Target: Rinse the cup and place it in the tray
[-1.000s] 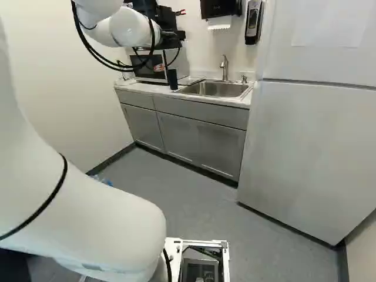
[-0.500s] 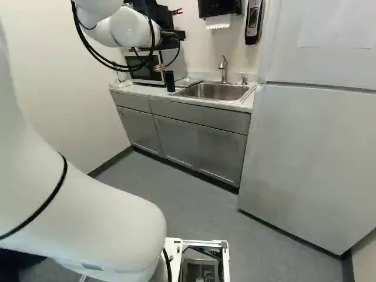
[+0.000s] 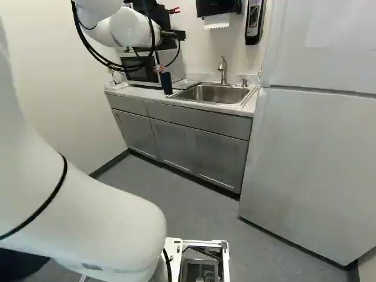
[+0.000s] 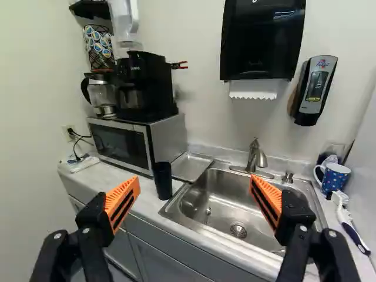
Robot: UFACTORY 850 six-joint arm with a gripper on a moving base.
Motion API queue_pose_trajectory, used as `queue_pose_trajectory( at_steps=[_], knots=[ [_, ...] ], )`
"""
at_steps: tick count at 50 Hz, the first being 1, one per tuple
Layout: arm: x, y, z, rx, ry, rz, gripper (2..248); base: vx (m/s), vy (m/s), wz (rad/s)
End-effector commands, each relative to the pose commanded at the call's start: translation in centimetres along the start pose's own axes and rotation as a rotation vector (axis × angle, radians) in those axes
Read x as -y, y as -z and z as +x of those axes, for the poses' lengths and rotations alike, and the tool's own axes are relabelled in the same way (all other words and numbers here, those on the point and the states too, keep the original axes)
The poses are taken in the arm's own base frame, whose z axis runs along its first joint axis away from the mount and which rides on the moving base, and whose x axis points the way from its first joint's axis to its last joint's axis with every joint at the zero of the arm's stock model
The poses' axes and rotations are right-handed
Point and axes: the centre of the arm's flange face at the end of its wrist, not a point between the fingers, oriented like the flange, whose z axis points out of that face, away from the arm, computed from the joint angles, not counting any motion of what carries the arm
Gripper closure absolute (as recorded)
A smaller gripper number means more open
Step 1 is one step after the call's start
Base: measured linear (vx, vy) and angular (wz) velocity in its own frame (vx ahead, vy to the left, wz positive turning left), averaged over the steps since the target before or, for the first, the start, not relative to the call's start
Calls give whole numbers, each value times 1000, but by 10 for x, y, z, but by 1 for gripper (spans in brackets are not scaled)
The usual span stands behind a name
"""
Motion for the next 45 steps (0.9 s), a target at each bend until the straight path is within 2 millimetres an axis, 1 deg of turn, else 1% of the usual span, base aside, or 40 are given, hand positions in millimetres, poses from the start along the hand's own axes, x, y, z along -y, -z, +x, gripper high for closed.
queue_pose_trajectory(
  at_steps=[23,45],
  knots=[
    [0,0,0,0,0,0,3,153,0,-22],
    [0,0,0,0,0,0,3,168,-27,-170]
  ],
)
